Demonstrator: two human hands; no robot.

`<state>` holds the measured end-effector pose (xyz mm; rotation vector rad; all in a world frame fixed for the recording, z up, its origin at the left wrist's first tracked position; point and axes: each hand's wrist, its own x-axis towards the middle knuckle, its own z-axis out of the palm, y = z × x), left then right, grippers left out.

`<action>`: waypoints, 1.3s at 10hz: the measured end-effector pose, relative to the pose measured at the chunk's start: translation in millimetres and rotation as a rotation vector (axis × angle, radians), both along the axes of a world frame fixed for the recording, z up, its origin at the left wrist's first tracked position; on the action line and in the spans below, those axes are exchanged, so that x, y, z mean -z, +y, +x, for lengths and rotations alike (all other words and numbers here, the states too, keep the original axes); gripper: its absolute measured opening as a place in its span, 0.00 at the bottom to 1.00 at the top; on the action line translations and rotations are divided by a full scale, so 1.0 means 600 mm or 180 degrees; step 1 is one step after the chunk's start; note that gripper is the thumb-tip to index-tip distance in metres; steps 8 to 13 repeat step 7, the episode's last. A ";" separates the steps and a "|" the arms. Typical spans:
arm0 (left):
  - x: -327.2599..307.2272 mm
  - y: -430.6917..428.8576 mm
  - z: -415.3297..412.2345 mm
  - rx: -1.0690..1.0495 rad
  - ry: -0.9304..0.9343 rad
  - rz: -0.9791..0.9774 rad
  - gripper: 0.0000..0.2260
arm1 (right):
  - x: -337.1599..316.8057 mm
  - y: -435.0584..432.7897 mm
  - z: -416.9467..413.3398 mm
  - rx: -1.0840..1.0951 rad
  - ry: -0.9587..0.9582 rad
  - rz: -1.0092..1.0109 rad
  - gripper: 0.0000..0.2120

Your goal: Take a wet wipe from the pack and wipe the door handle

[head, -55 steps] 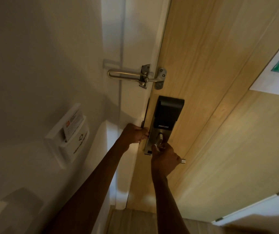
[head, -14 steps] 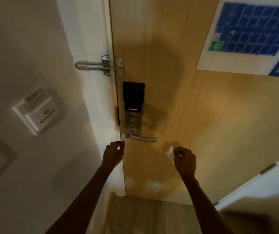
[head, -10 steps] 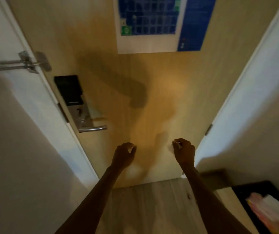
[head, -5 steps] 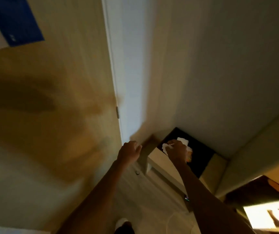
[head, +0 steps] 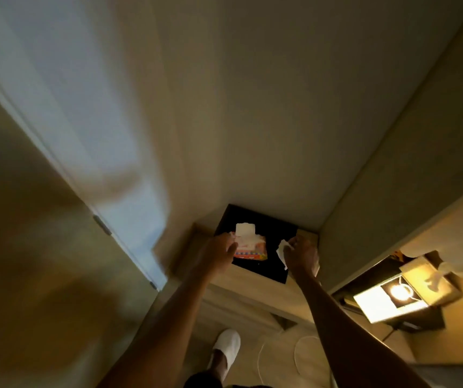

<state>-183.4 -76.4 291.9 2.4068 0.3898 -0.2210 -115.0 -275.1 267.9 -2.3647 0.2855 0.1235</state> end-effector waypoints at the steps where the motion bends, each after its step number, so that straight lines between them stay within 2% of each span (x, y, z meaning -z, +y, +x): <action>1: 0.012 0.016 0.057 0.0141 0.0076 -0.0078 0.17 | 0.013 -0.005 0.047 0.0196 0.0150 -0.0061 0.02; 5: 0.062 0.065 0.238 0.0251 0.0391 -0.0233 0.21 | 0.070 0.014 0.208 0.0396 0.0575 -0.0202 0.08; 6: 0.081 0.063 0.263 0.0286 0.0463 -0.0243 0.22 | 0.088 0.016 0.228 0.0167 0.0658 -0.0229 0.15; 7: 0.101 0.064 0.280 0.0276 0.0487 -0.0310 0.22 | 0.096 0.018 0.235 0.0219 0.0677 -0.0194 0.20; 13: 0.101 0.064 0.280 0.0276 0.0487 -0.0310 0.22 | 0.096 0.018 0.235 0.0219 0.0677 -0.0194 0.20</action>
